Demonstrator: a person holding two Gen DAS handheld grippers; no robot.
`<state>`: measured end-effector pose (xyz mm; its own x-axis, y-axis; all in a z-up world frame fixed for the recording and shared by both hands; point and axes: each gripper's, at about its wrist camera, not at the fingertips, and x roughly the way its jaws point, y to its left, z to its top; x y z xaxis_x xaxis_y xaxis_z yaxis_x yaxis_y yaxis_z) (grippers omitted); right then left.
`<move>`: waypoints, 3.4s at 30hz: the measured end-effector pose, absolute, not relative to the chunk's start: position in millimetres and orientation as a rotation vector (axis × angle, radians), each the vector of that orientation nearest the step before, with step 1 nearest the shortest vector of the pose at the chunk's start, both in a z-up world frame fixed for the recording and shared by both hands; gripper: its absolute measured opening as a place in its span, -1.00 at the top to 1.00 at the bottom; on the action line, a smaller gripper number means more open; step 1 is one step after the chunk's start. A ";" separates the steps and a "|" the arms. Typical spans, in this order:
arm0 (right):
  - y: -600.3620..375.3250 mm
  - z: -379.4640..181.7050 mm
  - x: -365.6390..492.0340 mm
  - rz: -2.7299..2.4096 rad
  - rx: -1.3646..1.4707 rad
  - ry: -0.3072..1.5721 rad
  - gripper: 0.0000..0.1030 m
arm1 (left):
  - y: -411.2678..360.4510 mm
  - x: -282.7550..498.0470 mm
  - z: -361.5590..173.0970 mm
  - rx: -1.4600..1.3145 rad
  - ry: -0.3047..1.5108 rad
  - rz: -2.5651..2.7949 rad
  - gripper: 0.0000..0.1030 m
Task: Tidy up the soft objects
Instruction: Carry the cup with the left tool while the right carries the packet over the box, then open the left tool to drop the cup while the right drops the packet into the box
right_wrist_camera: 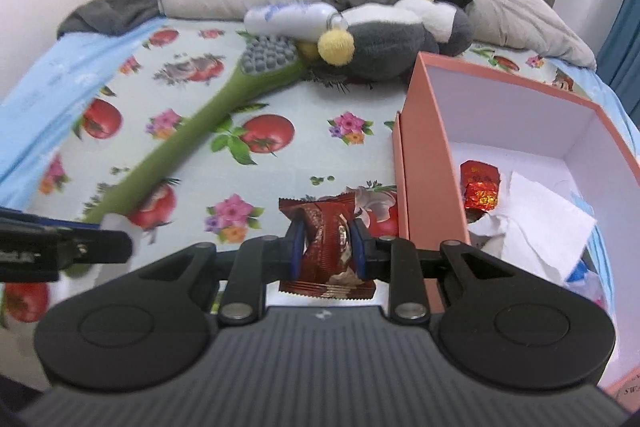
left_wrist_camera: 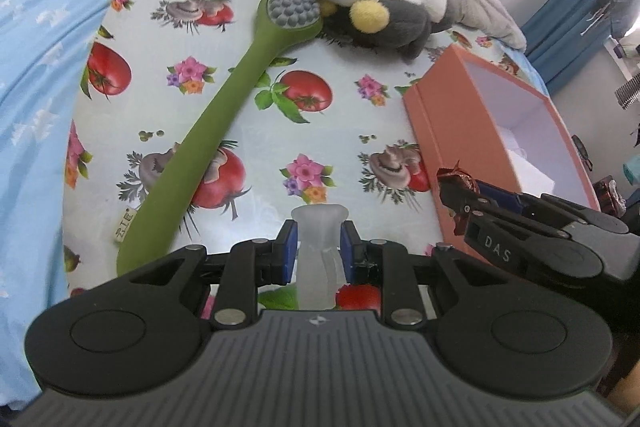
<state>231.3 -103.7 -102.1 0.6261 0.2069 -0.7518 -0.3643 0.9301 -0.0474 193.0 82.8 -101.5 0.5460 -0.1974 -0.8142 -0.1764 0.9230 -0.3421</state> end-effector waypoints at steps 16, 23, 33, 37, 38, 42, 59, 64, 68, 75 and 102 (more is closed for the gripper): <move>-129.2 -33.0 145.1 0.382 -0.087 0.740 0.45 | 56.8 123.1 -40.8 -0.363 0.902 -0.043 0.48; -144.1 -11.8 117.8 0.382 -0.050 0.710 0.45 | 41.9 100.9 -21.1 -0.345 0.871 -0.064 0.47; -175.4 8.1 92.6 0.337 -0.016 0.669 0.45 | 10.9 86.8 0.2 -0.321 0.832 -0.124 0.47; -191.2 13.7 83.4 0.307 -0.009 0.655 0.45 | -8.0 86.7 5.0 -0.317 0.827 -0.165 0.47; -194.2 14.5 81.5 0.297 -0.008 0.653 0.45 | -13.0 86.6 6.2 -0.317 0.827 -0.175 0.46; -211.2 18.0 73.7 0.260 0.010 0.654 0.45 | -34.6 87.4 9.3 -0.308 0.829 -0.222 0.46; -271.1 12.8 84.2 0.130 0.075 0.693 0.45 | -100.8 144.1 2.7 -0.243 0.886 -0.375 0.46; -282.0 4.8 115.4 0.114 0.088 0.706 0.45 | -112.9 180.5 -9.1 -0.236 0.919 -0.379 0.46; -293.1 -2.5 144.9 0.105 0.109 0.726 0.45 | -123.3 211.5 -19.5 -0.230 0.943 -0.382 0.46; -310.3 -23.3 203.8 0.091 0.131 0.773 0.45 | -139.0 273.2 -40.7 -0.217 0.979 -0.384 0.46; -341.5 -88.2 317.0 0.062 0.194 0.907 0.13 | -160.9 394.2 -86.1 -0.157 1.024 -0.370 0.15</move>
<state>317.0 -341.5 -88.2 0.6157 0.1351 -0.7763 0.0284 0.9807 0.1932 394.2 -160.9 -86.1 0.4645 -0.3721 -0.8036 0.2266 0.9272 -0.2983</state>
